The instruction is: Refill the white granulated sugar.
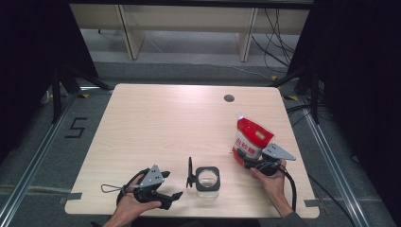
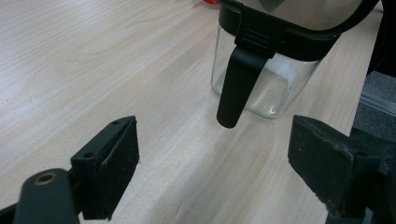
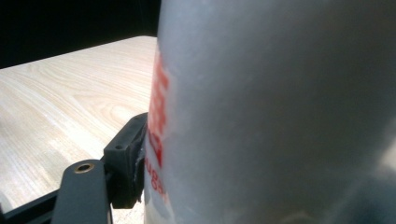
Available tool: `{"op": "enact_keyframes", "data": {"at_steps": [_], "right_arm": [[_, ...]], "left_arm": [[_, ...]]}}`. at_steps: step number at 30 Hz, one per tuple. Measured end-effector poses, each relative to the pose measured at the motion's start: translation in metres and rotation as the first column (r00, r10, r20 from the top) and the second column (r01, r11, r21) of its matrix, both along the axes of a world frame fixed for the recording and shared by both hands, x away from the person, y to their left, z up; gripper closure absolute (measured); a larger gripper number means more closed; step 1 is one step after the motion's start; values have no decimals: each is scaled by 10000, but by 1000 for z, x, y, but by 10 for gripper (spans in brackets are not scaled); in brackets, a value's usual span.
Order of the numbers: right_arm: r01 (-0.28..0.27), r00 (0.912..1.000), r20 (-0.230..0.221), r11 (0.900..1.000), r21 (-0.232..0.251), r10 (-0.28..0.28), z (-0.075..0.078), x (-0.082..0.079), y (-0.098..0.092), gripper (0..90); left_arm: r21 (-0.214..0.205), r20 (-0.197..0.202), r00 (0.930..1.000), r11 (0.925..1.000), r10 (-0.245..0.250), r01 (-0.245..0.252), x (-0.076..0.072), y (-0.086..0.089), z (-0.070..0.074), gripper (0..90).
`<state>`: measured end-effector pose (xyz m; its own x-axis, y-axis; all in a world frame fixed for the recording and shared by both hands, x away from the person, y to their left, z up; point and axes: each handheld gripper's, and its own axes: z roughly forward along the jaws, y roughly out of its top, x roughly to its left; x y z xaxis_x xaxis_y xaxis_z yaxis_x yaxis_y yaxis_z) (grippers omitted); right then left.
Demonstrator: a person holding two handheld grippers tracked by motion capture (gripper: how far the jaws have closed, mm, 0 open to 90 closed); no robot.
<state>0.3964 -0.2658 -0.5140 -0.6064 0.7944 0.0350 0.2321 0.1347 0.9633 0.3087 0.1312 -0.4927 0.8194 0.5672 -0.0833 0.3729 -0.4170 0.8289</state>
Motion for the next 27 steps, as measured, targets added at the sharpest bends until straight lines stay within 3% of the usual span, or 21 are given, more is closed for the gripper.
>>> {"op": "enact_keyframes", "data": {"at_steps": [2, 4, 13, 15, 17, 18, 19, 21, 26, 27], "right_arm": [[-169, 9998, -85, 9997, 166, 171, 0, 1, 1, 303], [20, 10000, -41, 9989, 458, -18, -2, 2, 3, 303], [-5, 9999, -128, 9998, 217, 7, 1, 3, 2, 335], [90, 9993, -371, 9998, 177, -83, 2, 1, 4, 344], [97, 9998, -158, 9999, 38, -97, 3, 1, 6, 350], [21, 9995, -300, 10000, -82, -23, 4, -1, 6, 354], [-404, 9992, -61, 9986, -334, 402, 4, 2, 5, 356], [-432, 9990, -150, 9982, -421, 426, 5, 2, 4, 357], [-463, 9989, -67, 9986, -244, 462, 3, 4, 2, 355], [-238, 9993, -278, 9997, -60, 236, 3, 1, 4, 353]], "left_arm": [[7, 13, 10000, 10000, 18, -18, 0, 0, 0, 162], [61, 27, 10000, 10000, 48, -48, 0, 0, 0, 162], [-42, 19, 9999, 9999, 99, -99, 0, -1, -1, 163], [-80, 8, 9999, 9999, 104, -104, -1, -1, -1, 163], [36, 48, 10000, 10000, 72, -72, 0, -1, -1, 164], [28, 49, 10000, 10000, 71, -71, 0, -1, -1, 165], [-56, 18, 10000, 9999, 94, -94, -1, -1, -1, 165], [-52, 20, 10000, 10000, 42, -42, 0, -2, -1, 164], [158, -5, 9999, 9998, -130, 130, 0, -1, 0, 165], [109, -68, 9999, 9999, -87, 88, 0, -2, -1, 165]]}}
